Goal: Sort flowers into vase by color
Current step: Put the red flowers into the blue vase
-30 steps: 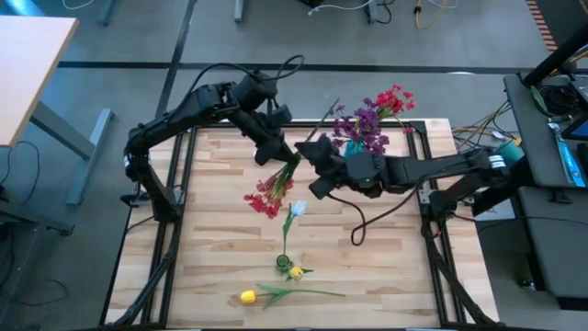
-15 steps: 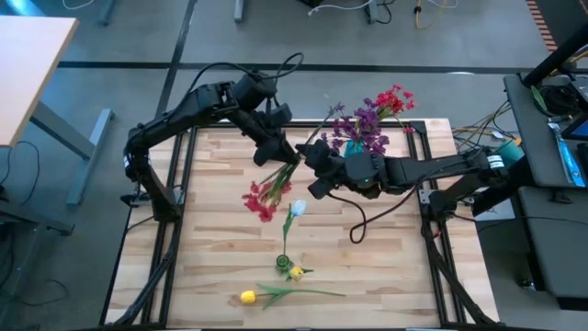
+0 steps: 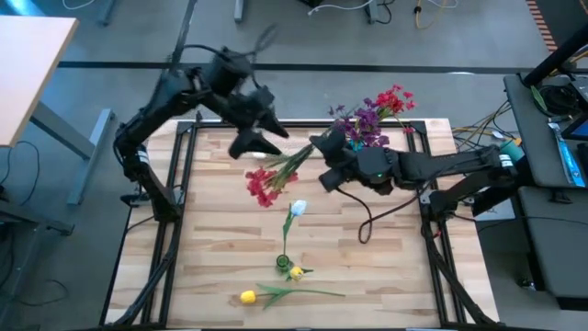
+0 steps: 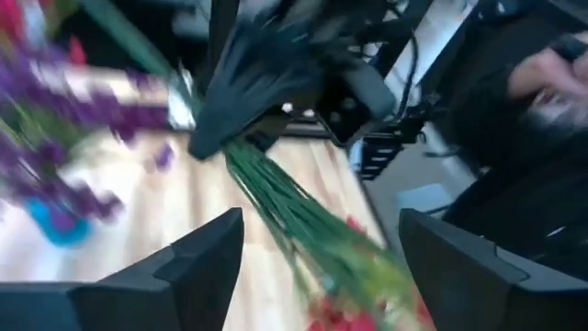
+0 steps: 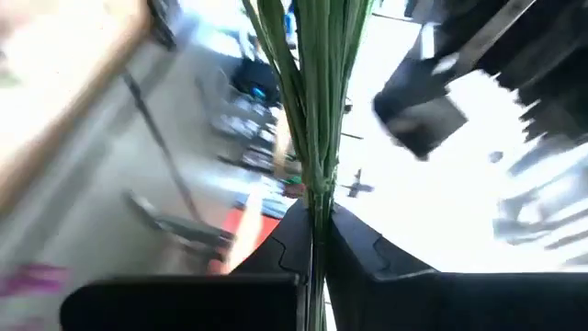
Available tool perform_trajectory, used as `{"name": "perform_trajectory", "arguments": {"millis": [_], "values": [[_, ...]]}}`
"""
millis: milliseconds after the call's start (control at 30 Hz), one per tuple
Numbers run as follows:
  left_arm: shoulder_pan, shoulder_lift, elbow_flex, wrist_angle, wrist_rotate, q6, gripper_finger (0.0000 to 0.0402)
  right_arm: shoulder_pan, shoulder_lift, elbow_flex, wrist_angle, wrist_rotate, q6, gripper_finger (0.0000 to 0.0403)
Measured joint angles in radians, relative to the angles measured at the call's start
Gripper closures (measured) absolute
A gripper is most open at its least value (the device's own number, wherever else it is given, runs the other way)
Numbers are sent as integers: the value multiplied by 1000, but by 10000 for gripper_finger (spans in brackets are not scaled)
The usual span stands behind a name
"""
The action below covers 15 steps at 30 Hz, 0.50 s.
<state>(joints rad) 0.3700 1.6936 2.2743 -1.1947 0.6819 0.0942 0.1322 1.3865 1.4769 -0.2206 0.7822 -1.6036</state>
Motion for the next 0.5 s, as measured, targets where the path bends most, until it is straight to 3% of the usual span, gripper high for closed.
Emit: {"name": "perform_trajectory", "arguments": {"millis": [100, 233, 367, 500], "values": [[1, -7, 86, -44, -66, 141, 126, 0, -59, -2, -159, -84, 288, 391], [17, -75, 11, 2, -92, 256, 132, 0, -152, -30, -275, -283, 702, 391], [32, -120, -119, 47, -65, 329, 142, 1, -229, -114, -235, -368, 1060, 391], [48, -164, -297, 156, -43, 361, 154, 0, -324, -312, -36, -364, 1233, 391]]}}
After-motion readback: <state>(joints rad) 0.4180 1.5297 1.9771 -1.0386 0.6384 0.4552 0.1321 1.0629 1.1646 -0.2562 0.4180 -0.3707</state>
